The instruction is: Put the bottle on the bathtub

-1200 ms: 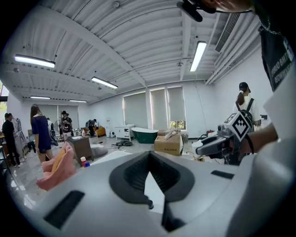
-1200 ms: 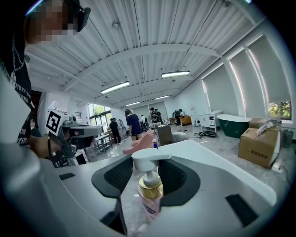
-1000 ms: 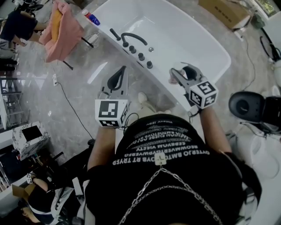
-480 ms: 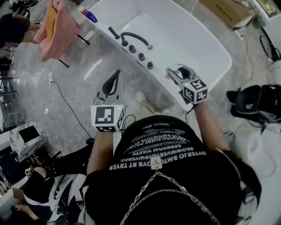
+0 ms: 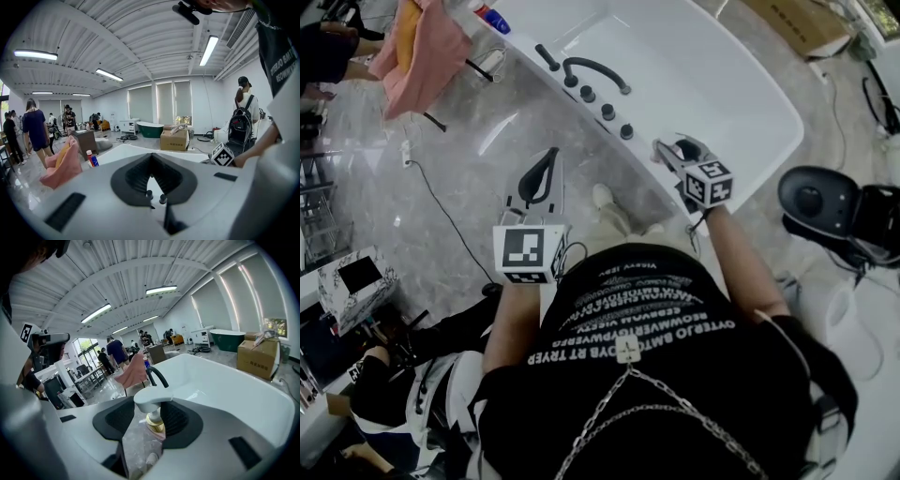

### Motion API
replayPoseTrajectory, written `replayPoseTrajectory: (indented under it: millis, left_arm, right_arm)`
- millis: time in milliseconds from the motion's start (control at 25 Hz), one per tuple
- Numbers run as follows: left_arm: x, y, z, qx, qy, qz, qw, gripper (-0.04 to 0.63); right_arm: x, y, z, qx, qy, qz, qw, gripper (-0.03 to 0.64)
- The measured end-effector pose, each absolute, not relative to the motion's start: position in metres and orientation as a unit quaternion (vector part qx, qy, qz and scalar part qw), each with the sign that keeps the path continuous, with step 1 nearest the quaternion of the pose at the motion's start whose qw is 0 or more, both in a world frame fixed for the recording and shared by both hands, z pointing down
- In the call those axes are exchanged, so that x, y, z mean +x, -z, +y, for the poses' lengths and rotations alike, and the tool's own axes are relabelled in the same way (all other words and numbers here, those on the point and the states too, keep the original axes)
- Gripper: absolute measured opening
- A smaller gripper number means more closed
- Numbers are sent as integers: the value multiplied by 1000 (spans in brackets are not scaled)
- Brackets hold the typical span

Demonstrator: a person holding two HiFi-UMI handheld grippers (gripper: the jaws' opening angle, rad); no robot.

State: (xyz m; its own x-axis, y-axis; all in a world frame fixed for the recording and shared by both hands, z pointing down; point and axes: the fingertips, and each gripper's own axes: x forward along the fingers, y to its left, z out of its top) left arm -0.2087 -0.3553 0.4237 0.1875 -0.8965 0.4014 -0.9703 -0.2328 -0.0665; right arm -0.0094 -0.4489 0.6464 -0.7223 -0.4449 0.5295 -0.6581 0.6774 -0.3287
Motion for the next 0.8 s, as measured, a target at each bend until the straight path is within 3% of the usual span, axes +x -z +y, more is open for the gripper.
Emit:
replayPoseTrajectory:
  millis: [800]
  left_arm:
    - [-234, -449, -345, 749, -202, -620, 119, 2]
  right_arm:
    - [-46, -738, -458, 302, -319, -867, 236, 170]
